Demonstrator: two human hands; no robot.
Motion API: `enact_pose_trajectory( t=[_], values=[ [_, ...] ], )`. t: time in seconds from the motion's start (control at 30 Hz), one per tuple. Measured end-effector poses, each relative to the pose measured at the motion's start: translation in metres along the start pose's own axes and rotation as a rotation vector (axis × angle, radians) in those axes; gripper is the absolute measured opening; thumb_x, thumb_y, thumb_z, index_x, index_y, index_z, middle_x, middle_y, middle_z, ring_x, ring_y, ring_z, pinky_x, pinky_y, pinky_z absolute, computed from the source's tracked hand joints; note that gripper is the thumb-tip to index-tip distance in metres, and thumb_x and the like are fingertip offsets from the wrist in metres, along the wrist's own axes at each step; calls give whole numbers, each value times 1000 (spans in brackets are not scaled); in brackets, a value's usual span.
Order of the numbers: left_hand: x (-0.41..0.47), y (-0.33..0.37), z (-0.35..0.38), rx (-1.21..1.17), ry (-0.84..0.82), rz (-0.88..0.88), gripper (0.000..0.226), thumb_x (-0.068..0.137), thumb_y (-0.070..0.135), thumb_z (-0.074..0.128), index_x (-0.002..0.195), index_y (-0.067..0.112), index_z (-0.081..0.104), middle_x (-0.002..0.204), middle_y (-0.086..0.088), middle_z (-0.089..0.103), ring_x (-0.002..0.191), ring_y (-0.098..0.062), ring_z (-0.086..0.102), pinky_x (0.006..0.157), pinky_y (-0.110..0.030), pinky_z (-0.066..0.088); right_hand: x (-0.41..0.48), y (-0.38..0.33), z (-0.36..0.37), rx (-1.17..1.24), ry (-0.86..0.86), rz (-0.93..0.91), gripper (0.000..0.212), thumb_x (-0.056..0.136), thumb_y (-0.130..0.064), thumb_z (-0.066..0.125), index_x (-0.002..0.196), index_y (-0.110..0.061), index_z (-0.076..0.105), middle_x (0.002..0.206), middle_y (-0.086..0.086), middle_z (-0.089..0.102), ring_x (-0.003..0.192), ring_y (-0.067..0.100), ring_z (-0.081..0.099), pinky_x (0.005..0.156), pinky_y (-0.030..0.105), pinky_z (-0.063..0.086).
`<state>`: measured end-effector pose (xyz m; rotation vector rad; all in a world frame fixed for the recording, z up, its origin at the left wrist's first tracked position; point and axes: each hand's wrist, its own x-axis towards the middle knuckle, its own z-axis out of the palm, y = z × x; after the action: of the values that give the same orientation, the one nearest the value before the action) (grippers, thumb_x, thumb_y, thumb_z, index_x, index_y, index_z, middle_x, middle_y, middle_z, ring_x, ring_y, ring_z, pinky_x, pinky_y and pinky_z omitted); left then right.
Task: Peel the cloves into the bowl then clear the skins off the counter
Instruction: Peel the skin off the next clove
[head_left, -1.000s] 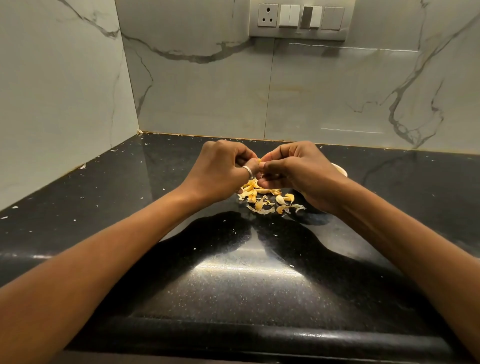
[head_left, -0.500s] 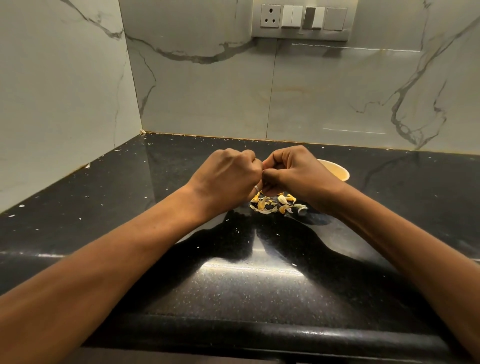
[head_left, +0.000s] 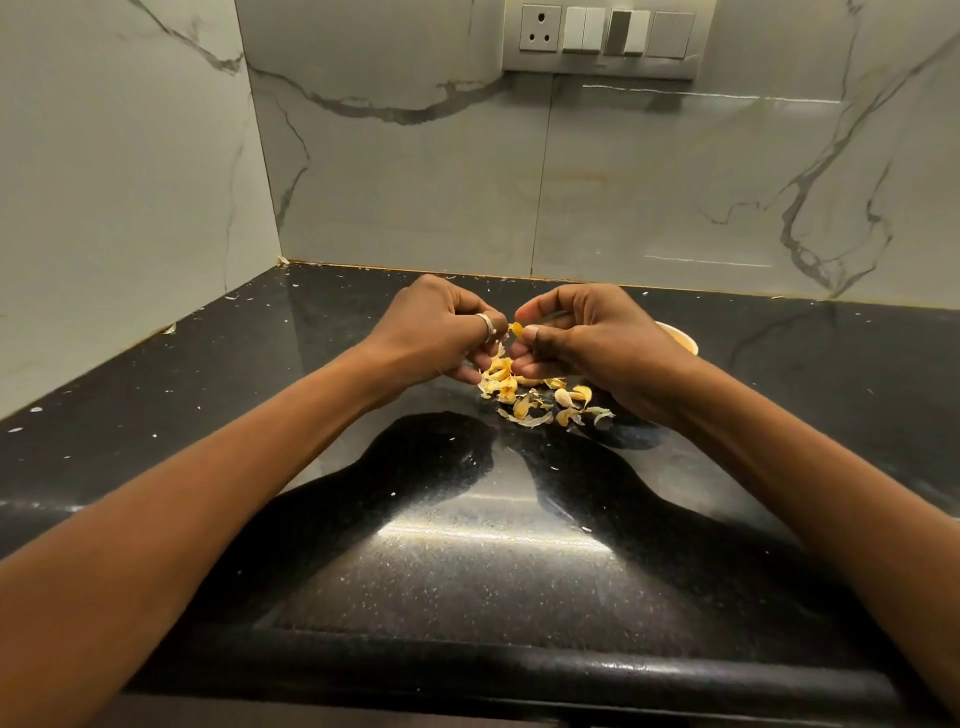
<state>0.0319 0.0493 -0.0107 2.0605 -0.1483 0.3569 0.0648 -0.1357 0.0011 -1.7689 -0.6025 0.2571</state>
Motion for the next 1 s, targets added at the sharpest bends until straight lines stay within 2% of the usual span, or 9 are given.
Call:
enact_pose_trajectory(
  t=[0.3,0.4,0.57,0.73,0.87,1.0],
  values=[
    [0,1,-3,-53,-44,-57,17,98,11,59,90,4,73,73,-9,67,58,-12,64,51,-22,54,3,0,-1,98,21,1,26,98,3,53,123,-1,60,98,23,71,80,23,72,73,30,63],
    [0,2,-3,-15,-43,-51,16,97,12,62,91,3,74,74,-12,68,59,-14,64,52,-23,55,3,1,-2,98,17,-2,27,99,3,51,122,-2,62,98,22,70,81,23,71,74,30,63],
    [0,1,-1,126,-45,-13,15,95,16,64,85,12,75,75,-15,73,66,-26,72,58,-29,61,1,2,0,83,15,-11,20,100,1,50,117,0,62,91,17,69,79,22,69,77,34,63],
    [0,1,0,178,-50,-7,16,94,19,66,86,10,76,75,-15,73,68,-27,73,59,-30,61,1,3,0,94,61,-8,13,102,-1,50,111,0,60,89,16,70,82,25,72,81,40,63],
    [0,1,0,243,-42,4,22,95,20,62,82,9,75,72,-14,73,66,-25,73,57,-29,61,1,3,-1,35,103,-23,13,101,-1,52,108,-4,62,102,21,70,86,22,74,73,32,63],
    [2,-1,-1,309,48,24,32,95,28,60,73,10,74,66,-9,72,62,-23,72,58,-32,62,3,5,0,-35,129,-33,14,99,-1,54,107,-5,65,105,20,69,91,23,71,72,29,61]
  ],
)
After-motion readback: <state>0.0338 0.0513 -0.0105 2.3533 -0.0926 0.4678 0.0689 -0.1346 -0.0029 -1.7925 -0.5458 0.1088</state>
